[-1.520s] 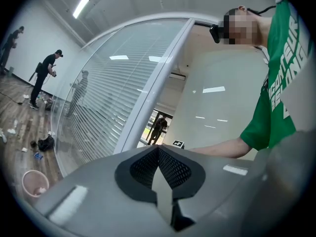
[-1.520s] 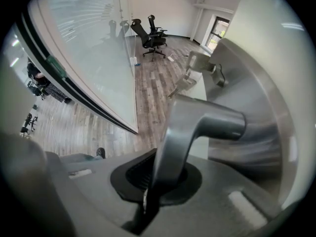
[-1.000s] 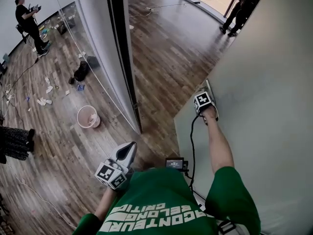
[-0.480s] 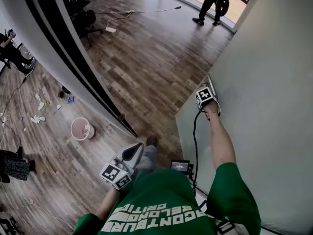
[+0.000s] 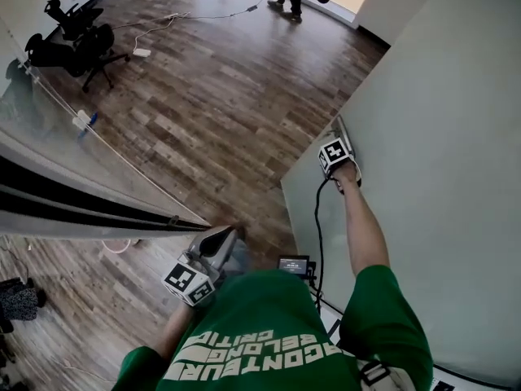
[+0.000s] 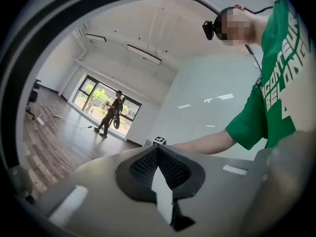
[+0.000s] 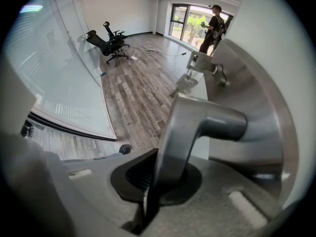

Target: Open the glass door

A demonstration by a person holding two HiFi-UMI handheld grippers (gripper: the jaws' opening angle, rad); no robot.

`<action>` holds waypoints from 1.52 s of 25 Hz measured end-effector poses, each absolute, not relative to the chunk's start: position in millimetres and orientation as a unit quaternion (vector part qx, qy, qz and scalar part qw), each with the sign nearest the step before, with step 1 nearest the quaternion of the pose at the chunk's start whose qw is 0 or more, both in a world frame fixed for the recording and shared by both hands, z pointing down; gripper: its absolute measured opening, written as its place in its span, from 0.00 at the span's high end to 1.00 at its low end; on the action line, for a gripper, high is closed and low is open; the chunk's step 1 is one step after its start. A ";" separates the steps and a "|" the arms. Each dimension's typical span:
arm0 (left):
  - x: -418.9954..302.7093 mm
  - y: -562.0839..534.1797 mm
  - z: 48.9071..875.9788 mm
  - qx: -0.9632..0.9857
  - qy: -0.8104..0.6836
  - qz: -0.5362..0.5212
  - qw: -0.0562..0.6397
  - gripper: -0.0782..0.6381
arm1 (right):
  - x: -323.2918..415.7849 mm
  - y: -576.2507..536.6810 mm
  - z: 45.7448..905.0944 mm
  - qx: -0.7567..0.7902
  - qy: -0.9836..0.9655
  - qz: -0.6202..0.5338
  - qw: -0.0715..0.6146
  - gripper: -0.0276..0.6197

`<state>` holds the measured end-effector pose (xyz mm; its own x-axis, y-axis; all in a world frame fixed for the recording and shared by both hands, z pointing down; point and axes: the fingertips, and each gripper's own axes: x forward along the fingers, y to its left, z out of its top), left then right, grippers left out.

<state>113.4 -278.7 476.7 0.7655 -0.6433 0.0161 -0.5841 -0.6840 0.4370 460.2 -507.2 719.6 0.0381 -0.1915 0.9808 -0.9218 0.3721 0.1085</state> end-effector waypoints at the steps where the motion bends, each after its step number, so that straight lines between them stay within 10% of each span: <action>1: 116.4 -285.9 472.5 0.916 -0.332 -0.067 0.216 0.87 | 464.9 -509.5 718.2 0.457 -0.611 0.329 0.557 0.97; 38: 330.5 -404.1 446.9 0.959 -0.205 0.012 0.198 0.87 | 743.1 -514.9 710.2 0.568 -0.512 0.435 0.476 0.97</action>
